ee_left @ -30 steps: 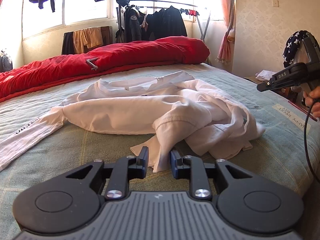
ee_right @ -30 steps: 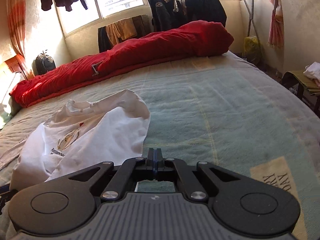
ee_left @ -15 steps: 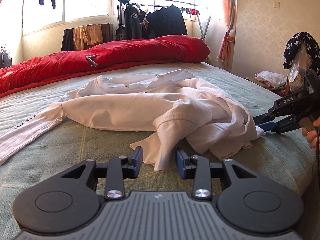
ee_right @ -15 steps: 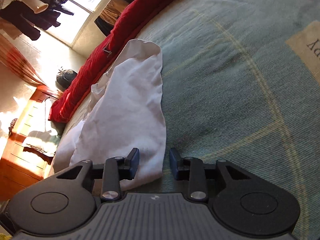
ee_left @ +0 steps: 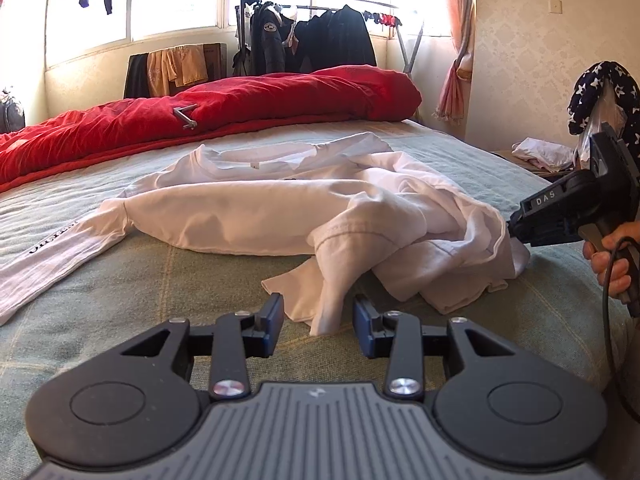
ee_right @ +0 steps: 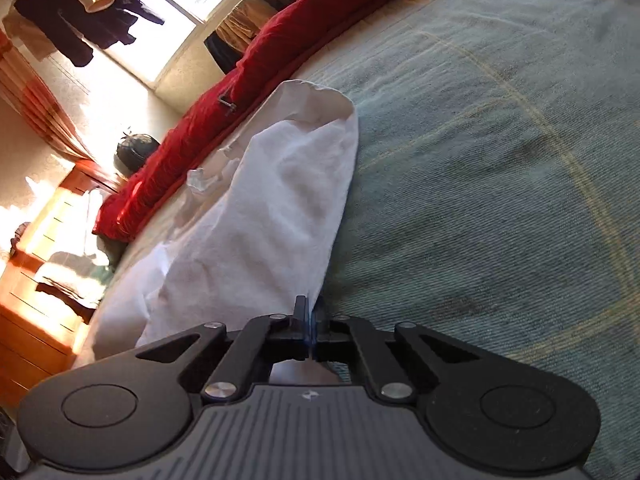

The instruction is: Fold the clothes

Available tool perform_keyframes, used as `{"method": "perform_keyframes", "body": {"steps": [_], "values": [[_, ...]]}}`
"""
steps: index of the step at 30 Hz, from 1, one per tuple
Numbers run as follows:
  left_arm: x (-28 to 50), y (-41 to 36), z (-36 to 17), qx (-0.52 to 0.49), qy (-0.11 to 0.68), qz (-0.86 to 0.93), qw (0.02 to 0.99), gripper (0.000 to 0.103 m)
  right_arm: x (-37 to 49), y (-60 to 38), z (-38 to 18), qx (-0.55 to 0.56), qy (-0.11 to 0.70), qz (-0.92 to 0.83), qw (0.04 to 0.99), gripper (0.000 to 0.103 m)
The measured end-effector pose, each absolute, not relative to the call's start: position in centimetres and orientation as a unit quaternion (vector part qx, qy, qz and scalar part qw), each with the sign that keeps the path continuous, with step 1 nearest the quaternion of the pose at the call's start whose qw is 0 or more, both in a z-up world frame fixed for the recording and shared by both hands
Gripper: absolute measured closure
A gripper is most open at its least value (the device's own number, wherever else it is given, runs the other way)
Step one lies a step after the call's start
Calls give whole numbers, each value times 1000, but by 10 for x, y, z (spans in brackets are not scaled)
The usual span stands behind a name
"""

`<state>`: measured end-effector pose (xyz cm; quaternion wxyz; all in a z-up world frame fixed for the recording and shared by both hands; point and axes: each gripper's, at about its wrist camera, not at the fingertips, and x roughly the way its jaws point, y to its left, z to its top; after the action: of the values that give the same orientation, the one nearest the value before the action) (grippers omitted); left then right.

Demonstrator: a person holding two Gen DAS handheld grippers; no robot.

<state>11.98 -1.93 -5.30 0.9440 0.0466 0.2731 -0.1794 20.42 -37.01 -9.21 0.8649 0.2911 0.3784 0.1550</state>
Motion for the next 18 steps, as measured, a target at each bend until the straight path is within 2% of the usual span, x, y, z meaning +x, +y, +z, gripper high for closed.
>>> {"method": "perform_keyframes", "body": {"steps": [9, 15, 18], "values": [[117, -17, -51, 43, 271, -180, 945, 64, 220, -389, -20, 151, 333, 94, 926, 102], [118, -17, -50, 47, 270, -181, 944, 64, 242, -402, 3, 22, 332, 20, 943, 102], [119, -16, -51, 47, 271, -178, 945, 60, 257, -410, 12, -38, 325, -22, 945, 102]]}}
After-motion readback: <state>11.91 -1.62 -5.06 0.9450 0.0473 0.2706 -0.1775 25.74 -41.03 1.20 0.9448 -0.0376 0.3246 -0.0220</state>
